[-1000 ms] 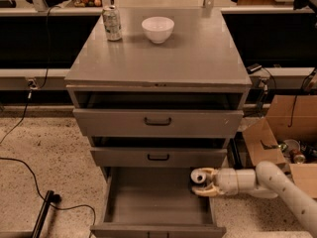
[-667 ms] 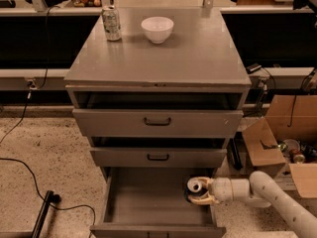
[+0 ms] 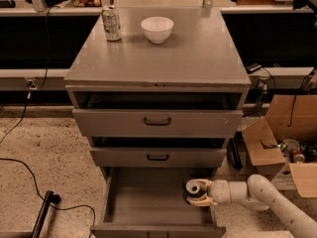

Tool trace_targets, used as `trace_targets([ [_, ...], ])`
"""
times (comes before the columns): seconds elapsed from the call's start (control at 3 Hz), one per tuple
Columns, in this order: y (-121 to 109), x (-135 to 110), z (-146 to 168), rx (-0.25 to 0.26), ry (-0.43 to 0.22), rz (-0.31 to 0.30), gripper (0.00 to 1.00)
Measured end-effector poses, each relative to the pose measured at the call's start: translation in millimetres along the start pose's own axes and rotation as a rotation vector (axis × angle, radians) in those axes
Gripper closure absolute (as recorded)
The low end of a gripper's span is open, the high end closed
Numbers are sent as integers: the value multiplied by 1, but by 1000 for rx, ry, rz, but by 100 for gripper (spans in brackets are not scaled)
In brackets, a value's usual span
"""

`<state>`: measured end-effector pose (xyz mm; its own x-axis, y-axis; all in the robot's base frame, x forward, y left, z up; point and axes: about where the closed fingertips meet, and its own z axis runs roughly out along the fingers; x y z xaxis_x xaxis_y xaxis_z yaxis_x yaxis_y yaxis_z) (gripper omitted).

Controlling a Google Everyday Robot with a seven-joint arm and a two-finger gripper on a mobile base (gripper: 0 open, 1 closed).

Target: Place pepsi can into bottom drawer

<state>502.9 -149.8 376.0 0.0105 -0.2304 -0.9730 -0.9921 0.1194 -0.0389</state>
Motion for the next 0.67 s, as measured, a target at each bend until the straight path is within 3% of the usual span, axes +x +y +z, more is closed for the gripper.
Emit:
trace_targets([
  [0.33, -19, 42, -3, 100, 37, 18, 100],
  [0.67, -37, 84, 6, 136, 72, 3, 100],
])
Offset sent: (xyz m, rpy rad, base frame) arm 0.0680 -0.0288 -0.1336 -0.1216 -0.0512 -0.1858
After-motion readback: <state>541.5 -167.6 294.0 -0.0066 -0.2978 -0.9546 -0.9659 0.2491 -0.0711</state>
